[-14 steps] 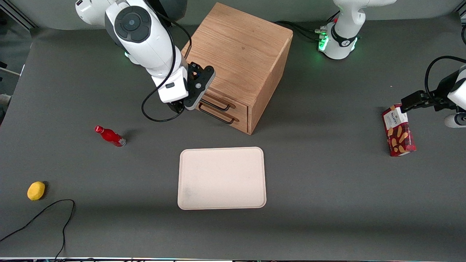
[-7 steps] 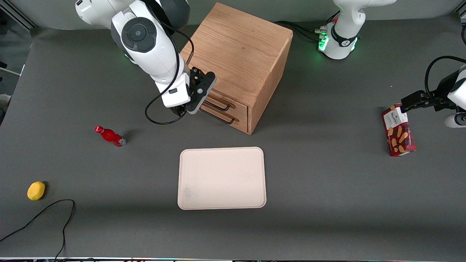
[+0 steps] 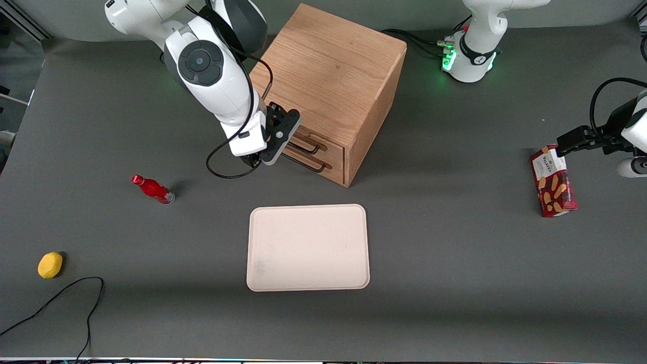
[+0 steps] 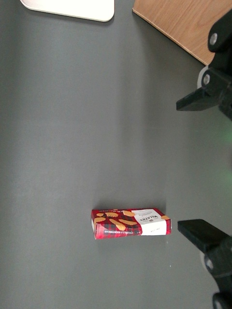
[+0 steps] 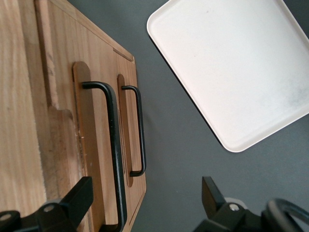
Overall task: Open upper drawer
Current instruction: 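Lower the right gripper onto the upper drawer handle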
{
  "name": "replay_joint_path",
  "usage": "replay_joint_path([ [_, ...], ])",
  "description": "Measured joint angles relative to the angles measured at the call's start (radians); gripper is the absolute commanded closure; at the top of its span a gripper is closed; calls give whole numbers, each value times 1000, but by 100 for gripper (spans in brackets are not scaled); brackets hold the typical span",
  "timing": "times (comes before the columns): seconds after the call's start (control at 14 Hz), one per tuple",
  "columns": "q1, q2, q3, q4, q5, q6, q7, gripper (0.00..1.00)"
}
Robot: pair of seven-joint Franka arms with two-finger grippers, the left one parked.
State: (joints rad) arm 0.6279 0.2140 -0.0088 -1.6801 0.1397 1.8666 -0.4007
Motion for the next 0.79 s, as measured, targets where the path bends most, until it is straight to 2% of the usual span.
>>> replay_joint_path([
  [0.79, 10, -2, 2, -90, 0, 108, -1, 0],
])
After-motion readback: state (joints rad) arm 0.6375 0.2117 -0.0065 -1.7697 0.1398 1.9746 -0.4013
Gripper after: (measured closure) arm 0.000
